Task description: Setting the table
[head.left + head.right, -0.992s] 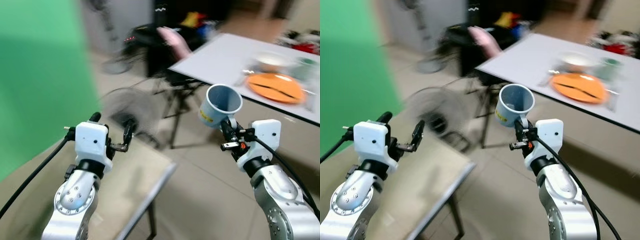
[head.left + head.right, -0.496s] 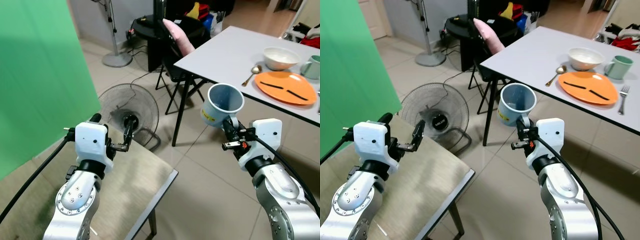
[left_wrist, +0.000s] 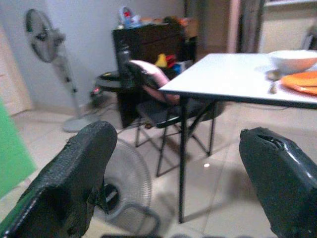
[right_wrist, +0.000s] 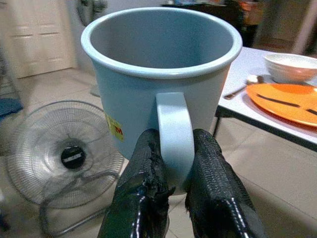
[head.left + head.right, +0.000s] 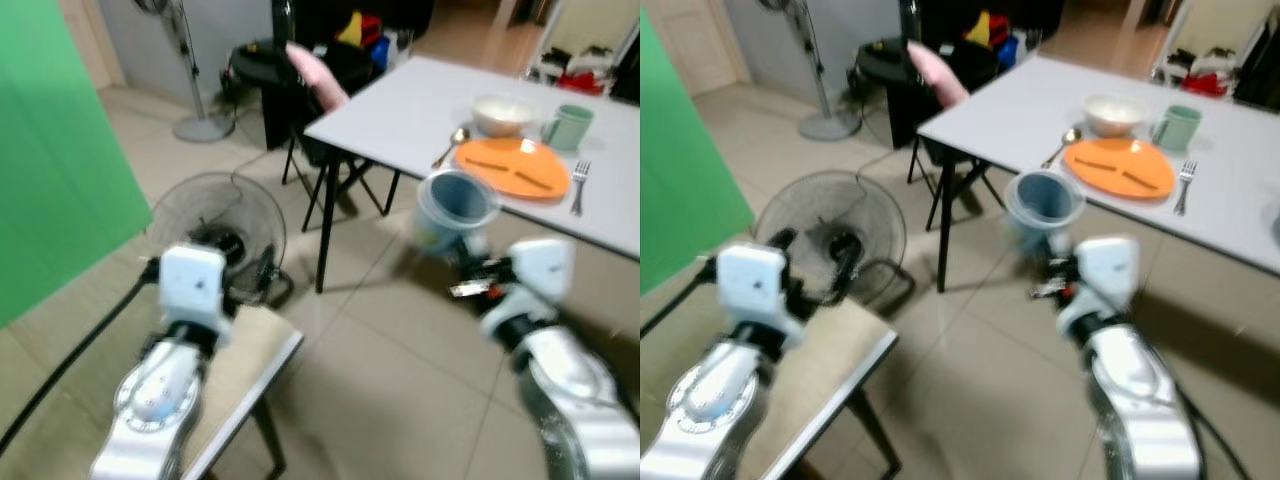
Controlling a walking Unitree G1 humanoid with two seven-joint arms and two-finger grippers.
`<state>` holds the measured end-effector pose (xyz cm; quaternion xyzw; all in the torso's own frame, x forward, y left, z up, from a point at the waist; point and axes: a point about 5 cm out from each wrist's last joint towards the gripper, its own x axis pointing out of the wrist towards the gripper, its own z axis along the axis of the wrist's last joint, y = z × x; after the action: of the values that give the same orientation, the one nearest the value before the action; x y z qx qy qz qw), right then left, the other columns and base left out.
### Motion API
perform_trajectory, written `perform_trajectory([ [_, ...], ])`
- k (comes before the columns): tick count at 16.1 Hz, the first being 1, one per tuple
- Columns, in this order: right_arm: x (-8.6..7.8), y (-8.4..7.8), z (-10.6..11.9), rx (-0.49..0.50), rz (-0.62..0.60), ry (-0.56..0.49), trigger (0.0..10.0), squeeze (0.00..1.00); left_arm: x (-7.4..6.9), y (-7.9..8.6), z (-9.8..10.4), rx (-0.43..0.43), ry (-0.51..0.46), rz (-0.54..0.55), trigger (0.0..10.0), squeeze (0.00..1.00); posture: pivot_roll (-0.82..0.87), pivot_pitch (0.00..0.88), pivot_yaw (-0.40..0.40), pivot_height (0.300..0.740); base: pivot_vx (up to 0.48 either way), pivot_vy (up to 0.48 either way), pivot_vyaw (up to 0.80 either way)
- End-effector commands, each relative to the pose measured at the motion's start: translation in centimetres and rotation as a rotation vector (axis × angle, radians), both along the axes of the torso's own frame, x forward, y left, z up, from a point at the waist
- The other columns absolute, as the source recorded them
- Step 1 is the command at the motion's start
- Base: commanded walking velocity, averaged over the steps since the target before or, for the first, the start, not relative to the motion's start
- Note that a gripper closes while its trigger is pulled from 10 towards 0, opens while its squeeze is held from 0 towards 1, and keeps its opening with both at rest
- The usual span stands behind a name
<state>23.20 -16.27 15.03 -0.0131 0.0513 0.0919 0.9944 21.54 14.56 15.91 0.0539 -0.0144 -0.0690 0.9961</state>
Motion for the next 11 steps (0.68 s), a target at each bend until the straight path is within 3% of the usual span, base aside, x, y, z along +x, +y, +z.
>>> perform_trajectory([
  [1, 0.1, -0.6, 0.6, -0.012, -0.022, -0.026, 10.0, 0.0, 0.0, -0.3, 0.2, 0.001, -0.005, -0.008, 10.0, 0.0, -0.12, 0.0, 0.008, 0.74, 0.0, -0.48, 0.0],
  [7, 0.5, -0.6, 0.2, -0.025, 0.013, -0.01, 10.0, 0.0, 0.0, 0.9, -0.2, 0.034, 0.003, 0.054, 10.0, 0.0, -0.12, 0.0, 0.005, 0.74, 0.0, -0.48, 0.0],
  [11, -0.1, -1.0, -0.9, -0.027, -0.019, 0.035, 10.0, 0.0, 0.1, 2.1, -0.1, 0.075, -0.009, 0.098, 10.0, 0.0, -0.11, 0.0, 0.004, 0.74, 0.0, -0.48, 0.0],
])
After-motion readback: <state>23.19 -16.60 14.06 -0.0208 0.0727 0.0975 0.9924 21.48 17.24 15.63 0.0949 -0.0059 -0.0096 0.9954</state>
